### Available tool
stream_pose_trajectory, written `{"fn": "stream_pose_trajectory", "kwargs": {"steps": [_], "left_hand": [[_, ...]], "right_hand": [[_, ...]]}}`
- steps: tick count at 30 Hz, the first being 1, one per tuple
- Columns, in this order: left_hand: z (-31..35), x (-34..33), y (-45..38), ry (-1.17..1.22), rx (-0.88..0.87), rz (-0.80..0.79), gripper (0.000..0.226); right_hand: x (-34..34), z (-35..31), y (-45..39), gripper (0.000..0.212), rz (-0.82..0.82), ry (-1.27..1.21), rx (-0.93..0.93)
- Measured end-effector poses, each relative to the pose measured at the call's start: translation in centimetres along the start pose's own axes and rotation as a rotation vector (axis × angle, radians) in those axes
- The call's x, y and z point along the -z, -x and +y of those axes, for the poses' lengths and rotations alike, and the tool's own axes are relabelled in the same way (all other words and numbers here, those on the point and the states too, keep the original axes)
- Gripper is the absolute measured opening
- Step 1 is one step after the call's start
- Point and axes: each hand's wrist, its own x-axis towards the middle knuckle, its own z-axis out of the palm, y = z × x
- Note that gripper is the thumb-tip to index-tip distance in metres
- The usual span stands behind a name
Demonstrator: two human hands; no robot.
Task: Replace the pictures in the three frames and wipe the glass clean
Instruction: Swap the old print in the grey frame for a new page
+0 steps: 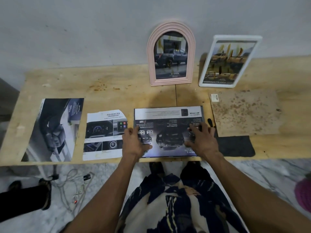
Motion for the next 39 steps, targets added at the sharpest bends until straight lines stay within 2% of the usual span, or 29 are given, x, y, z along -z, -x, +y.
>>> {"fn": "stream_pose_trajectory", "kwargs": {"steps": [14,17,21,27,29,33,39], "left_hand": [[0.3,0.4,0.1,-0.054,-0.007,-0.022,0.104],[0.5,0.6,0.5,-0.067,-0.021,0.007,0.096],[2.3,0.9,1.1,-0.133,-0.065,0.129,0.081],[9.0,-0.8,0.9,-0.003,-0.117,0.105,0.078],[11.9,-2.0,0.8,-0.002,-0.140,0.087,0.076],[18.0,-5.3,0.9,0.008,-0.204,0.052,0.067],[27.2,-10.8,1.3,0.057,-0.161,-0.039,0.064]], "right_hand": [[0.0,-0.2,-0.2,0.077,-0.020,0.013,-0.006],[0.4,-0.3,0.1,0.066,0.049,-0.023,0.004],[1.5,0.0,0.4,0.052,0.168,-0.140,-0.010],[4.5,3.2,0.2,0.041,0.232,-0.187,-0.029],[5.5,5.2,-0.3,0.044,0.244,-0.238,-0.104],[7.9,10.5,-1.0,0.052,0.212,-0.319,-0.170],[11.9,20.0,-3.1,0.050,0.210,-0.359,-0.250]]}}
